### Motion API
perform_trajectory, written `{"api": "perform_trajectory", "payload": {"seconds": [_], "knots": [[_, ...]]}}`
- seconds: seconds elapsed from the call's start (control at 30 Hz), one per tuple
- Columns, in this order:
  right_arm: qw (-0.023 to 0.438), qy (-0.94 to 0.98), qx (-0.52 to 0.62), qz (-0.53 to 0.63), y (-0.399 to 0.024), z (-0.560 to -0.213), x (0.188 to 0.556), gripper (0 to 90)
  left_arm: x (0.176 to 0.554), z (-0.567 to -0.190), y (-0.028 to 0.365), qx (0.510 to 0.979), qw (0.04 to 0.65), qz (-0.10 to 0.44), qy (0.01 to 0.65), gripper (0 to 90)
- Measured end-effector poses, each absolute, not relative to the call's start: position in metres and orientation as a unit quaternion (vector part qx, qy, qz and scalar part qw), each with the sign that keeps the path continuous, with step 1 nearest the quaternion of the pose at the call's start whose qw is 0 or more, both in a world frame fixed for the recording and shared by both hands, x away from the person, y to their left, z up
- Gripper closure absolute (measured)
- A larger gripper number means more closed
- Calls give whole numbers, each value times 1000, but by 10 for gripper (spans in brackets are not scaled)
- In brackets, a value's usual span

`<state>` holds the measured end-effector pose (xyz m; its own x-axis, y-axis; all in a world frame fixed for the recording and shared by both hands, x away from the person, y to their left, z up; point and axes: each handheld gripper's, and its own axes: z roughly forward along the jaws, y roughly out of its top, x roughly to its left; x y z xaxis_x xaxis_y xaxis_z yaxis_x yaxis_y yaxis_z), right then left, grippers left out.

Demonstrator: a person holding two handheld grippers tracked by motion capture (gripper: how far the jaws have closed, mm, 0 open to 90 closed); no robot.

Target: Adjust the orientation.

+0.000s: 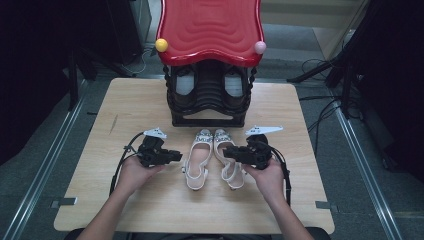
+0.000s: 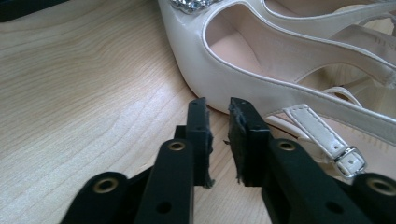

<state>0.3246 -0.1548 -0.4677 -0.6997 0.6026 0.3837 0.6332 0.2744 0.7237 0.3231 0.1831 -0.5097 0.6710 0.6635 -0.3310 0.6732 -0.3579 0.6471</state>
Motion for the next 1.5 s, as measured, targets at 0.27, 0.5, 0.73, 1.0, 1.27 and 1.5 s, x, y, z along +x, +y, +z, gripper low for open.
{"api": "perform_trajectory", "payload": {"seconds": [0.27, 0.5, 0.73, 1.0, 1.27, 1.5], "knots": [[-29, -786, -409, -462, -185, -465, 330, 867, 326, -512, 180, 825, 397, -10, 402, 817], [-39, -787, -442, -428, -195, -483, 338, 900, 331, -520, 175, 825, 397, -15, 402, 813], [-40, -792, -464, -396, -198, -503, 346, 900, 333, -519, 164, 835, 390, -14, 387, 824], [-11, -804, -458, -379, -184, -517, 353, 900, 334, -522, 164, 835, 387, -13, 392, 811], [-21, -808, -457, -373, -179, -517, 354, 900, 334, -523, 163, 838, 380, -8, 391, 821], [-21, -810, -456, -369, -175, -516, 353, 900, 333, -525, 162, 835, 384, -10, 394, 828]]}}
